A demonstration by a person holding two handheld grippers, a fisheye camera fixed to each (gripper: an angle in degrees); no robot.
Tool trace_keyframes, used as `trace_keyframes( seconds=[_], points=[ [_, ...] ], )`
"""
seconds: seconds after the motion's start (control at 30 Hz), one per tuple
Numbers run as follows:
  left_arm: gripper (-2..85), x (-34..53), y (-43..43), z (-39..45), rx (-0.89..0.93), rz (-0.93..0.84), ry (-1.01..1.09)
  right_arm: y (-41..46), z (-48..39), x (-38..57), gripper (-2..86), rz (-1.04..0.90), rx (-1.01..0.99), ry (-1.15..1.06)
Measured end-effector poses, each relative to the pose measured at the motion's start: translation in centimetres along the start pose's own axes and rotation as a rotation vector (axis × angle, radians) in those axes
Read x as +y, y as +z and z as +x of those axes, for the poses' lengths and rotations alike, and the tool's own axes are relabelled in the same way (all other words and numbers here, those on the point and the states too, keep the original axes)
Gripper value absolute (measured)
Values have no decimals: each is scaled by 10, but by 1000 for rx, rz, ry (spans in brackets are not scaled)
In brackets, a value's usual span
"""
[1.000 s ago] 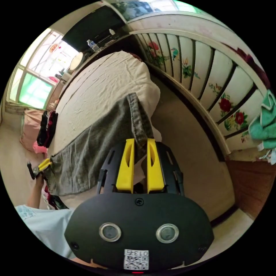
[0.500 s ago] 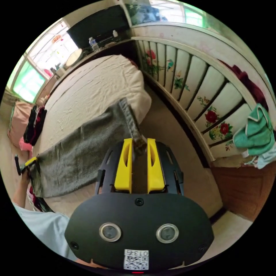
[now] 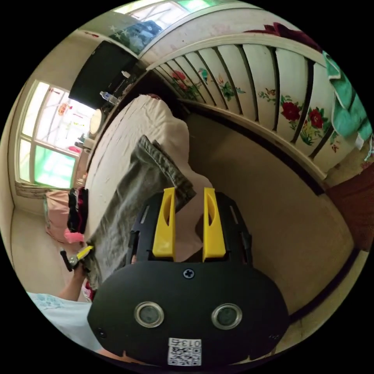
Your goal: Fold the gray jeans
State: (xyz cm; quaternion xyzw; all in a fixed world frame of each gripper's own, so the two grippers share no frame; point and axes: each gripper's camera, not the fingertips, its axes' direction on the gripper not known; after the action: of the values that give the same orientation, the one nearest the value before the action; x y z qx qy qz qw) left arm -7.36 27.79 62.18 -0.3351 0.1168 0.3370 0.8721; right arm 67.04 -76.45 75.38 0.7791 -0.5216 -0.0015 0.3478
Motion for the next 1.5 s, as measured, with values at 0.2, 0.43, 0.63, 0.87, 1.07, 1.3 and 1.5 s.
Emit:
trace_keyframes(
  seconds=[0.2,0.43,0.63,0.87,1.07,1.3,1.5],
  points=[
    [17,-60,-40,24,81,267,162,-13,39,10,163,100,-216,105],
    [70,-235,2,120,383,302,470,30,68,14,156,56,-481,217],
    [91,-332,53,186,490,158,626,35,64,14,97,73,-540,203],
    [83,-365,80,216,454,49,715,7,30,30,50,166,-430,85],
    [49,-369,84,209,466,21,726,8,8,41,32,156,-404,64],
    [7,-340,48,166,478,233,726,-35,-63,66,33,255,-434,-197],
    [4,-286,8,88,541,420,622,-75,-183,95,34,239,-500,-593]
  ],
)
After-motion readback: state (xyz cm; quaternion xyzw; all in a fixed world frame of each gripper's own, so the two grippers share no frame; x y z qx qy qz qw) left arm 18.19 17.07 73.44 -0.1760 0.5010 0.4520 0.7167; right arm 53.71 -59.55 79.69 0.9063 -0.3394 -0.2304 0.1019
